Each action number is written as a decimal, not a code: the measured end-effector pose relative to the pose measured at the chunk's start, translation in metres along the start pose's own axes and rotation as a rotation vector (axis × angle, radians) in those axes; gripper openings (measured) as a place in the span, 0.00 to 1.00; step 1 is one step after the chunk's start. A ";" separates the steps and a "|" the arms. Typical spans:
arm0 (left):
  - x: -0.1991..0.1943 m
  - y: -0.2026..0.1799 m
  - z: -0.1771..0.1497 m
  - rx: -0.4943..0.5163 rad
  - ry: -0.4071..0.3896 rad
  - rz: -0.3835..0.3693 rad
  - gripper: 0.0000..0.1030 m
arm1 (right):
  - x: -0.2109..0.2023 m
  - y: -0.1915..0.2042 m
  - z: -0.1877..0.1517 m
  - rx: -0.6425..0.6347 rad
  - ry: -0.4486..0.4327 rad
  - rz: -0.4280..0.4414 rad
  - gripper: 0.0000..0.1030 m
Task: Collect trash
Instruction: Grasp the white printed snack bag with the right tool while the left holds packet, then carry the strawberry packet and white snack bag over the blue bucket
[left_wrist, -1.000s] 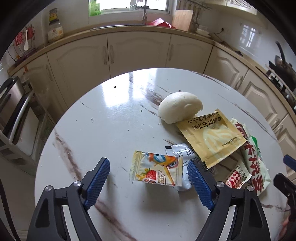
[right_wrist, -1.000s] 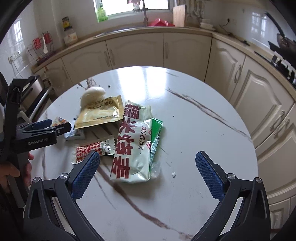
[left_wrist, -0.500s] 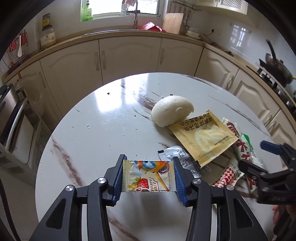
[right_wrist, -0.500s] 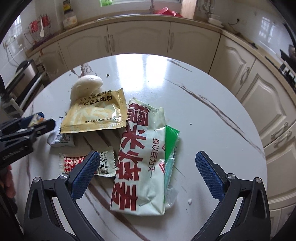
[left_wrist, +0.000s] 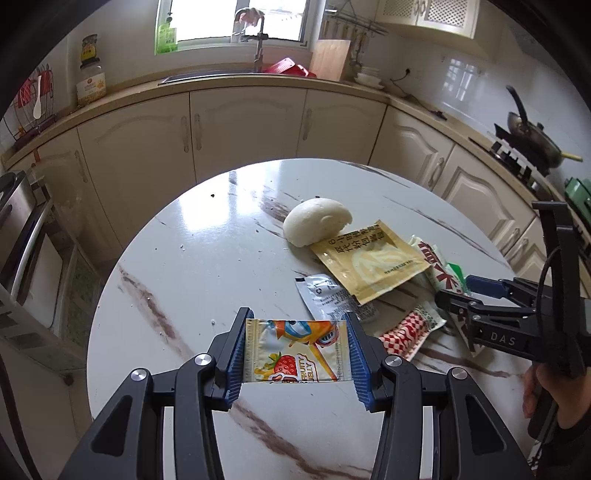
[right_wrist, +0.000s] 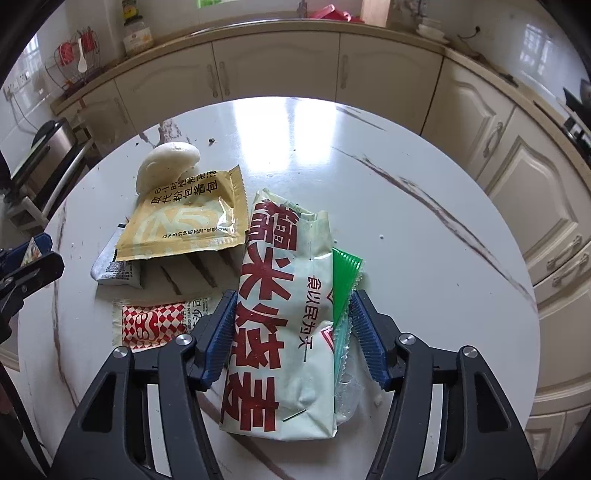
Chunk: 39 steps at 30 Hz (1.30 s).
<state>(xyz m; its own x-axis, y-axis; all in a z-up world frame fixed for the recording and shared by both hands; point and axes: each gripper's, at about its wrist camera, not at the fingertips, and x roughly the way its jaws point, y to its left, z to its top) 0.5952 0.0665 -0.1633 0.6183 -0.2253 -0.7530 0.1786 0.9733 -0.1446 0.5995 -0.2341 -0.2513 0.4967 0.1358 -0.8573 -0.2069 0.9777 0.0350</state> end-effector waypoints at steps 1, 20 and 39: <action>-0.005 0.000 -0.002 -0.001 -0.003 -0.002 0.43 | -0.003 -0.002 -0.002 0.011 -0.006 0.009 0.56; -0.084 -0.038 -0.040 0.040 -0.044 -0.067 0.43 | -0.061 -0.025 -0.057 0.113 -0.078 0.117 0.50; -0.222 0.039 -0.155 -0.078 -0.207 -0.059 0.43 | -0.178 0.123 -0.098 -0.107 -0.277 0.264 0.51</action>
<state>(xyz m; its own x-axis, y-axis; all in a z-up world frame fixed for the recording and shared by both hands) 0.3460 0.1617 -0.1009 0.7537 -0.2784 -0.5953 0.1640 0.9569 -0.2398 0.4034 -0.1533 -0.1448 0.6200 0.4325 -0.6546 -0.4376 0.8831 0.1691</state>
